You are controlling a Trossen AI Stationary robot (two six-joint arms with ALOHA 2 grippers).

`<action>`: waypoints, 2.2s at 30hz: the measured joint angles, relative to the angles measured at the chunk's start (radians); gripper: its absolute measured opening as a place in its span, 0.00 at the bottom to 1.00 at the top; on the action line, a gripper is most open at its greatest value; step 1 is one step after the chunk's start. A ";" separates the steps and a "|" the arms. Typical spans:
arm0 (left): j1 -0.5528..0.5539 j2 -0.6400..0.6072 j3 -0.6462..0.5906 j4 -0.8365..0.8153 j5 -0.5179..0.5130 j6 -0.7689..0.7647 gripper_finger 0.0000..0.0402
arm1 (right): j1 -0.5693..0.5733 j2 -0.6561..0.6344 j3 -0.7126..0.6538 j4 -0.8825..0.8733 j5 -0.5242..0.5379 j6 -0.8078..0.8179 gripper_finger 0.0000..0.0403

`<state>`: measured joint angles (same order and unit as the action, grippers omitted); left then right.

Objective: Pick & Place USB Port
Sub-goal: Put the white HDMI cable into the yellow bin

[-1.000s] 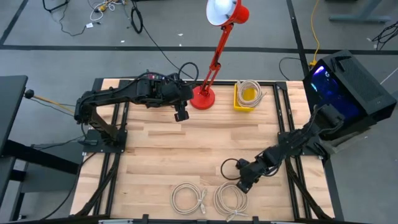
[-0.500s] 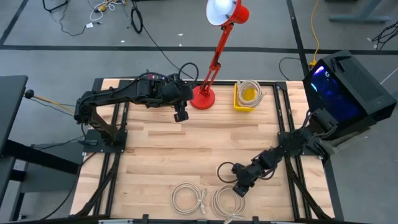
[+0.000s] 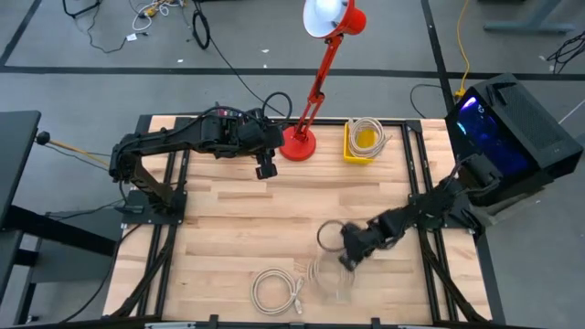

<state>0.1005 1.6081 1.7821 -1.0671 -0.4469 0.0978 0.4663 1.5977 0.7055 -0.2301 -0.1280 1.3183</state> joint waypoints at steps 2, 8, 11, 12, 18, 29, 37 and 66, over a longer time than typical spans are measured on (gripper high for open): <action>0.000 0.000 0.000 0.001 0.000 -0.002 0.14 | -0.036 -0.060 -0.002 -0.090 0.062 -0.038 0.01; 0.000 0.000 0.000 0.011 0.000 -0.008 0.14 | -0.205 -0.343 -0.001 -0.397 0.143 -0.179 0.00; 0.000 0.000 0.000 0.019 0.008 -0.009 0.14 | -0.298 -0.505 0.016 -0.552 0.206 -0.232 0.00; 0.000 0.000 0.000 0.026 0.012 -0.012 0.14 | -0.329 -0.551 0.033 -0.612 0.231 -0.255 0.00; 0.000 0.000 0.000 0.074 0.023 -0.015 0.14 | -0.511 -0.725 0.223 -0.955 0.378 -0.380 0.00; 0.000 0.000 0.000 0.117 0.022 -0.015 0.14 | -0.741 -0.731 0.596 -1.246 0.602 -0.552 0.00; 0.002 0.000 0.000 0.142 0.023 -0.007 0.14 | -0.859 -0.603 0.631 -1.243 0.714 -0.628 0.00; 0.003 0.000 0.000 0.127 0.029 -0.007 0.14 | -1.120 -0.305 0.629 -1.083 0.635 -0.943 0.00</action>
<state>0.1036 1.6085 1.7821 -0.9401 -0.4175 0.0910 -0.6537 1.2923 1.3350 -1.3135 0.5074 0.3754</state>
